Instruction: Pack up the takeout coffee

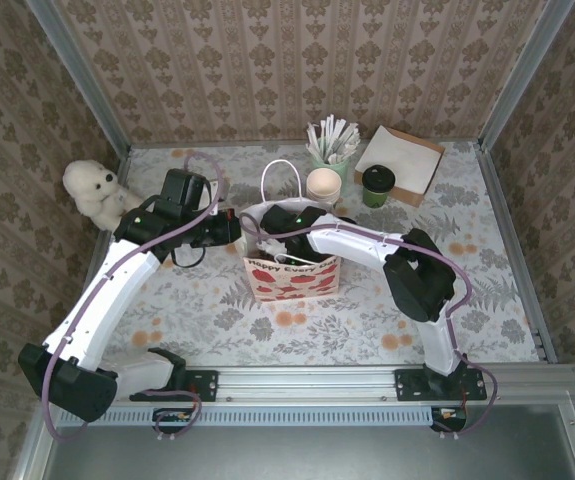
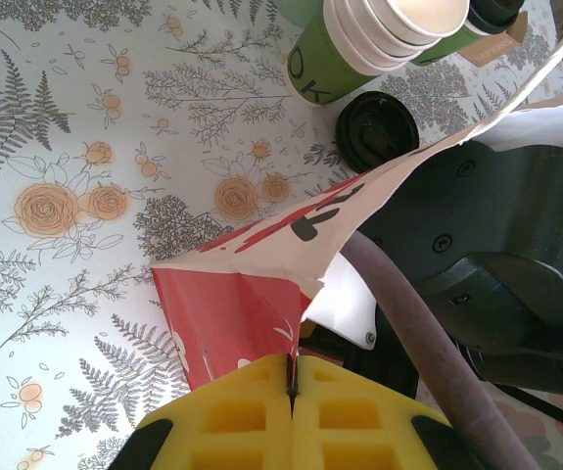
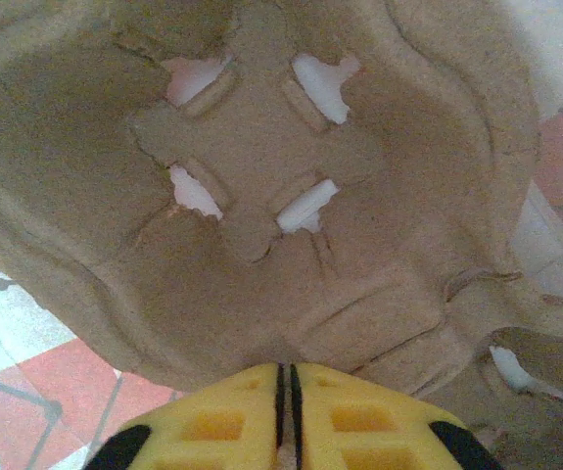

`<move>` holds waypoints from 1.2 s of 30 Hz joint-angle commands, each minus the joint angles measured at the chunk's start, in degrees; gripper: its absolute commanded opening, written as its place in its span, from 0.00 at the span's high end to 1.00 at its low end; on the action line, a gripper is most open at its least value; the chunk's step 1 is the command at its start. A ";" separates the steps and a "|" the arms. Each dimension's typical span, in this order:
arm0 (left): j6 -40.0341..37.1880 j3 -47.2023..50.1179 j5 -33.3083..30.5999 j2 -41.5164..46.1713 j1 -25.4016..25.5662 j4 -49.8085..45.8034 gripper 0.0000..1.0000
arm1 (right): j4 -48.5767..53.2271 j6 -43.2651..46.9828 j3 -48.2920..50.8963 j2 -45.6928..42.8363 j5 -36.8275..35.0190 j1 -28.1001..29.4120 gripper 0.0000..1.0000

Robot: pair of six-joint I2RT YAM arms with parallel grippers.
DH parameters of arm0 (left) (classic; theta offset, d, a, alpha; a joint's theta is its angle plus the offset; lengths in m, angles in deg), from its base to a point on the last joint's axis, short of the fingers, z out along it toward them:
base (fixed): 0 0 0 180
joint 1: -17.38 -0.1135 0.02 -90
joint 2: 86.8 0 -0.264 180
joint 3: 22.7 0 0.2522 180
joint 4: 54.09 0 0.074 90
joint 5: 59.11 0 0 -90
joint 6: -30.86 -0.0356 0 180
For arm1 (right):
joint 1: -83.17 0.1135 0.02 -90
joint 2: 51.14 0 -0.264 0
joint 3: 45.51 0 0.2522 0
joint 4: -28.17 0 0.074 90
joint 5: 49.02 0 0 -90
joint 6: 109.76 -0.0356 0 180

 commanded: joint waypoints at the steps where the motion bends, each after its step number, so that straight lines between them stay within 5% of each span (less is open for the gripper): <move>1: -1.51 -2.07 0.06 -0.26 0.12 -0.38 1.00 | -1.80 0.19 0.75 -3.92 -0.27 0.52 0.79; 22: -2.66 -2.42 -0.91 -0.50 -0.01 -1.54 1.00 | -9.25 -3.73 -0.12 -18.44 3.28 -0.85 0.40; 28: -2.68 -2.42 -1.09 -0.75 0.03 -1.56 1.00 | -11.31 -5.70 -0.37 -21.70 5.86 -2.16 0.22; 30: -2.77 -2.37 -0.89 -0.87 0.00 -1.41 1.00 | -11.93 -5.80 -0.37 -22.94 5.35 -2.18 0.02; 36: -3.72 -2.41 0.48 -0.83 -0.48 -0.82 1.00 | -11.00 -6.05 -1.78 -26.18 0.24 -2.27 0.00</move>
